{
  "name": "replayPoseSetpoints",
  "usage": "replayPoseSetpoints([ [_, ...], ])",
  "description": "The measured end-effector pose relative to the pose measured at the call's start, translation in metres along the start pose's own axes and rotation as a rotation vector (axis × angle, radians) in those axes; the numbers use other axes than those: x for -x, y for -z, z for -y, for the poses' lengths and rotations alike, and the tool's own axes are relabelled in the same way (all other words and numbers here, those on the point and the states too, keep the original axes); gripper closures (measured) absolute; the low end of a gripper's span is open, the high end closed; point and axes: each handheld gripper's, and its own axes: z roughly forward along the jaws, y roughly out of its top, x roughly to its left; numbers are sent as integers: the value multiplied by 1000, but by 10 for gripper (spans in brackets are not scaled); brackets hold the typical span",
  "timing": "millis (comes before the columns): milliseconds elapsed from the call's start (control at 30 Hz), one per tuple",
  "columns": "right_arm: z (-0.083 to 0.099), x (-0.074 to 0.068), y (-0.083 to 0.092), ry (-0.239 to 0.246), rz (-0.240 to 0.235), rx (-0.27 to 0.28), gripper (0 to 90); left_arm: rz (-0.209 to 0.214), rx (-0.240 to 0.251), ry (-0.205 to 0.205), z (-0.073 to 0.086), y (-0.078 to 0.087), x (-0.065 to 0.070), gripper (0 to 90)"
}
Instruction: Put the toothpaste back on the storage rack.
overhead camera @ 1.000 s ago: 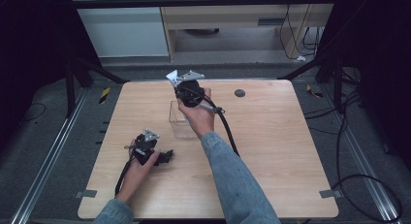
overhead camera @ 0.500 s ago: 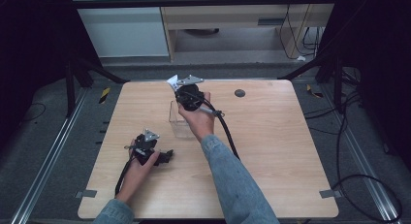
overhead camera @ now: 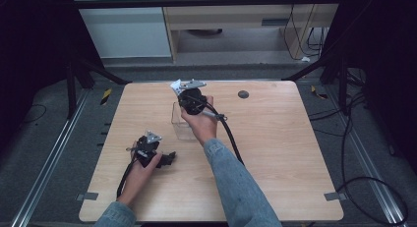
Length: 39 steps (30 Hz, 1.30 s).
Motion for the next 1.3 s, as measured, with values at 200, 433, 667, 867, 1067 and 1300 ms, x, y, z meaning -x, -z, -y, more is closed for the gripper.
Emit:
replayPoseSetpoints([
  [200,2,-2,-2,5,-1,-4,796,1,0,1,0,0,0,0],
  [433,5,-2,-4,-1,-6,-9,797,1,0,2,0,0,0,0],
  [667,7,-4,-5,-1,-8,-14,797,1,0,2,0,0,0,0],
  [867,8,-6,-9,1,-12,-21,797,1,0,2,0,0,0,0],
  [1067,9,-8,-10,0,-14,-22,797,1,0,2,0,0,0,0],
  [1300,9,-9,-11,4,-16,-24,797,1,0,2,0,0,0,0],
])
